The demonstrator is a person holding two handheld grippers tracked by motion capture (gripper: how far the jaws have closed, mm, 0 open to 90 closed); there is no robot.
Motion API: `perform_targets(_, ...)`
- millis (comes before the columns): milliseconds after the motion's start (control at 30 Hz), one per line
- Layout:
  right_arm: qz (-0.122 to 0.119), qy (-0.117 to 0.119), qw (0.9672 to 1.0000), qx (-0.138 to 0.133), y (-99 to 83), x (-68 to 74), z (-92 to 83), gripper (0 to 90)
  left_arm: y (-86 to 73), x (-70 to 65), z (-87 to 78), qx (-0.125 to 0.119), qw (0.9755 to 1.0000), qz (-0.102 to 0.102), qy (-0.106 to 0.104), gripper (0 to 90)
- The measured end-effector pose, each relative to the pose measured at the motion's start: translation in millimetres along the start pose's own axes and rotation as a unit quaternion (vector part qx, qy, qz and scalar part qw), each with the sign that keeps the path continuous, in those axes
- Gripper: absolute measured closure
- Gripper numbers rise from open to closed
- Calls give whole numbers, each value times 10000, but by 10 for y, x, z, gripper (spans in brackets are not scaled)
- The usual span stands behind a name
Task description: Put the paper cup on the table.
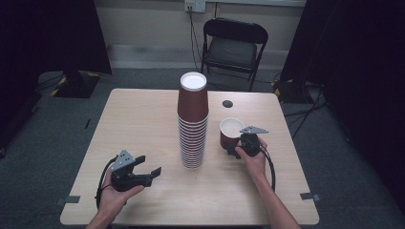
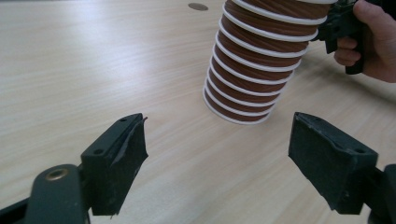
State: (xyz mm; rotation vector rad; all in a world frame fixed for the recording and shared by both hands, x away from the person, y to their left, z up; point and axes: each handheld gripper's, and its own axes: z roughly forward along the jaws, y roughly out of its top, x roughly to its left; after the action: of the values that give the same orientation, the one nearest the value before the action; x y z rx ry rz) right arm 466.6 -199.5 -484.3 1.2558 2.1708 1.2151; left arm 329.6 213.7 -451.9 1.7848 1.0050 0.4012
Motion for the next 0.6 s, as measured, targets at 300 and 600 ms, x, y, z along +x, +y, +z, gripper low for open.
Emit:
perform_targets(300,-16,-36,10000,51,-44,-13,-145,138,-2,16,5,31,10000,-24,54,189)
perform_targets(600,39,2,10000,5,-28,-22,-308,139,8,27,4,46,9999,-61,87,189)
